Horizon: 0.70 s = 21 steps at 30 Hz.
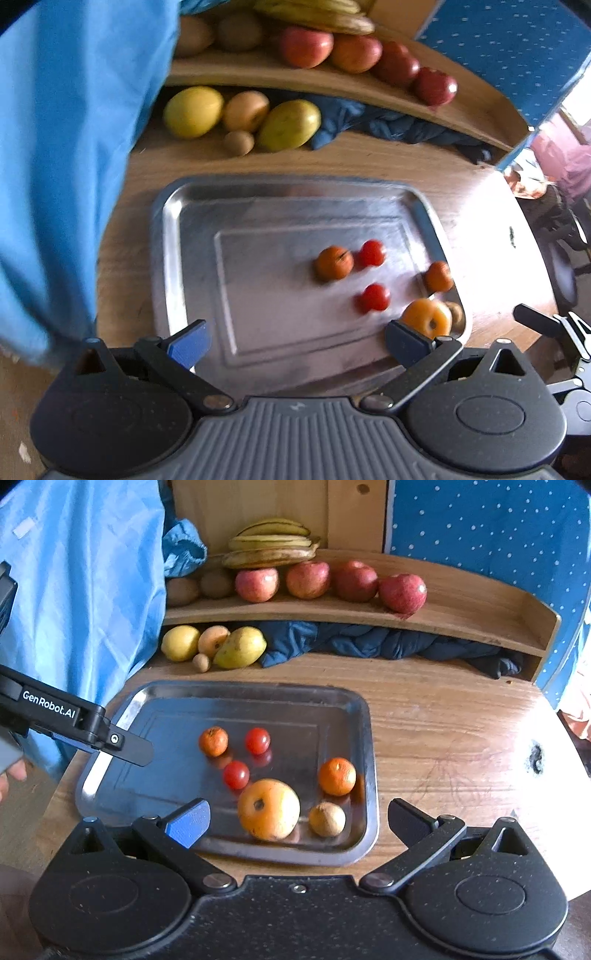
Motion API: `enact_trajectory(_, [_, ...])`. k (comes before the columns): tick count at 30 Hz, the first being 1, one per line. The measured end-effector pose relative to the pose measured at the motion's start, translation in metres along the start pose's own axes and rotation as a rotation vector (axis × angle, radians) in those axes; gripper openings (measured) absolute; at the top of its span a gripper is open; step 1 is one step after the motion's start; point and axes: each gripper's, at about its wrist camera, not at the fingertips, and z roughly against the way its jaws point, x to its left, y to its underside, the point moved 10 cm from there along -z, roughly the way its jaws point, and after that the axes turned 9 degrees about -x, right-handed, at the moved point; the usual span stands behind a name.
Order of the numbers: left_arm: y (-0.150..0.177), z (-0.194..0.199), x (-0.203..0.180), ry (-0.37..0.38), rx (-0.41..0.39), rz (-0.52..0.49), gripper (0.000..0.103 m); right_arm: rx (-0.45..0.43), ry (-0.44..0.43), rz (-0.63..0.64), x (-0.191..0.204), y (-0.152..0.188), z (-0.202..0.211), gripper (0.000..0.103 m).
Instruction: Organize fruits
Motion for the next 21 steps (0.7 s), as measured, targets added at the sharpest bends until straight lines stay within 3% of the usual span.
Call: enact_trajectory(21, [0.069,0.03,-0.009,-0.176,0.044,0.1,0.102,0.031,-0.174,0.063,-0.002,0.03,0.024,0.102])
